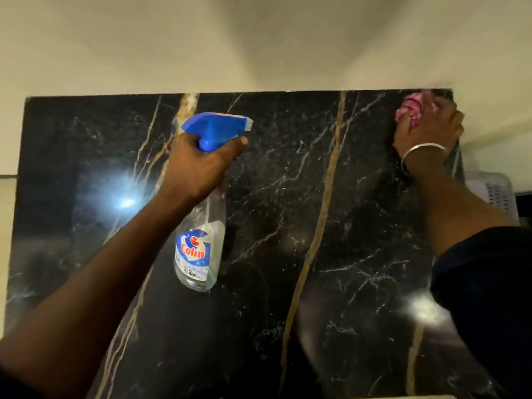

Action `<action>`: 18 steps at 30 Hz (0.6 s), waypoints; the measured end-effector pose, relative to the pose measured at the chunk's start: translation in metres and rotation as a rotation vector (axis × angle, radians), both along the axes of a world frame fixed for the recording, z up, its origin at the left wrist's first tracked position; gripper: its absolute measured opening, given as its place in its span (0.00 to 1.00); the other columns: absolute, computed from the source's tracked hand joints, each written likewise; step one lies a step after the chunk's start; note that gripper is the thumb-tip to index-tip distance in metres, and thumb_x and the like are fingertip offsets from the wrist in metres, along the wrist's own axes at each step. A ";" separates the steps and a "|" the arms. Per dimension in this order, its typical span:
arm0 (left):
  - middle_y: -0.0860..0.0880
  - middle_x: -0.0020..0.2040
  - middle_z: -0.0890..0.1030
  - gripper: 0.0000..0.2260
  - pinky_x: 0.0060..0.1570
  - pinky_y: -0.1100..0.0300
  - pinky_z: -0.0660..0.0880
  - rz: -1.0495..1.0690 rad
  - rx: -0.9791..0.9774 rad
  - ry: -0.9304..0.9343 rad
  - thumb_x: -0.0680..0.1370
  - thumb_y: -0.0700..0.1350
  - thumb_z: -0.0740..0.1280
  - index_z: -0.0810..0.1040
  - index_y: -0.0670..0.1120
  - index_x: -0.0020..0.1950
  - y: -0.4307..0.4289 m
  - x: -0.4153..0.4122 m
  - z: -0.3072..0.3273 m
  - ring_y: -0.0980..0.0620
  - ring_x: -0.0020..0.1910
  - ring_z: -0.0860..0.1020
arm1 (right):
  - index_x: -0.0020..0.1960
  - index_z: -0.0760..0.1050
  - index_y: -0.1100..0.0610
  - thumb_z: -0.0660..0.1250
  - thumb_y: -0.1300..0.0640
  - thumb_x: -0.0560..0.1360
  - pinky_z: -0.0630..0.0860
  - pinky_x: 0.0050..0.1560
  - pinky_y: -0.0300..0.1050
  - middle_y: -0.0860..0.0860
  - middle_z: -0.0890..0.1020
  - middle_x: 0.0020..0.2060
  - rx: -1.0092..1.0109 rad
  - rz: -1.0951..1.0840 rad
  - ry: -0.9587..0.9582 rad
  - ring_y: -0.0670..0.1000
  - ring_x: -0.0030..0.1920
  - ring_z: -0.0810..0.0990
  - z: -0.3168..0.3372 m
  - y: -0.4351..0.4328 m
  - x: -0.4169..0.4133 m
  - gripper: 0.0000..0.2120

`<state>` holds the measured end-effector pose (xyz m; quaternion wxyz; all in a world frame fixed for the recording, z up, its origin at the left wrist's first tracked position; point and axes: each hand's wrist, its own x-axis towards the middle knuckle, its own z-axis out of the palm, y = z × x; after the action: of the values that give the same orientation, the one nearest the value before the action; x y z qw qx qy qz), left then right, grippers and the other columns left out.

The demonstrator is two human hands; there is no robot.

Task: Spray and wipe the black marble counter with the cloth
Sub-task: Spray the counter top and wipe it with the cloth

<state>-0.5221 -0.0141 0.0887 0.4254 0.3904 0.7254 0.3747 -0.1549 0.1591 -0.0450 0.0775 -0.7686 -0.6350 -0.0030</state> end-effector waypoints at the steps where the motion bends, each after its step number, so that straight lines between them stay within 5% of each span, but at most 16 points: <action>1: 0.39 0.37 0.79 0.17 0.36 0.42 0.79 -0.002 0.004 -0.005 0.74 0.53 0.72 0.78 0.40 0.49 0.003 0.004 -0.002 0.48 0.30 0.77 | 0.75 0.64 0.50 0.52 0.41 0.75 0.63 0.66 0.57 0.57 0.69 0.69 0.008 -0.026 -0.003 0.63 0.67 0.68 0.000 -0.001 0.011 0.30; 11: 0.42 0.32 0.77 0.13 0.27 0.59 0.76 -0.054 0.004 -0.028 0.78 0.48 0.72 0.78 0.37 0.49 -0.004 0.001 -0.013 0.51 0.25 0.75 | 0.78 0.60 0.50 0.52 0.38 0.76 0.58 0.72 0.61 0.57 0.64 0.74 -0.049 -0.160 0.016 0.64 0.71 0.64 0.000 -0.027 -0.027 0.33; 18: 0.50 0.33 0.78 0.13 0.34 0.53 0.78 -0.048 0.022 -0.037 0.76 0.52 0.72 0.78 0.44 0.51 -0.031 -0.048 -0.017 0.53 0.29 0.77 | 0.79 0.57 0.48 0.53 0.38 0.77 0.55 0.73 0.63 0.57 0.61 0.76 -0.149 0.073 0.013 0.64 0.74 0.60 0.007 -0.078 -0.157 0.32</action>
<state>-0.5698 -0.0450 0.0721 0.4433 0.4054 0.7035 0.3798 -0.3115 0.0811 -0.0383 0.0245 -0.7486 -0.6605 0.0521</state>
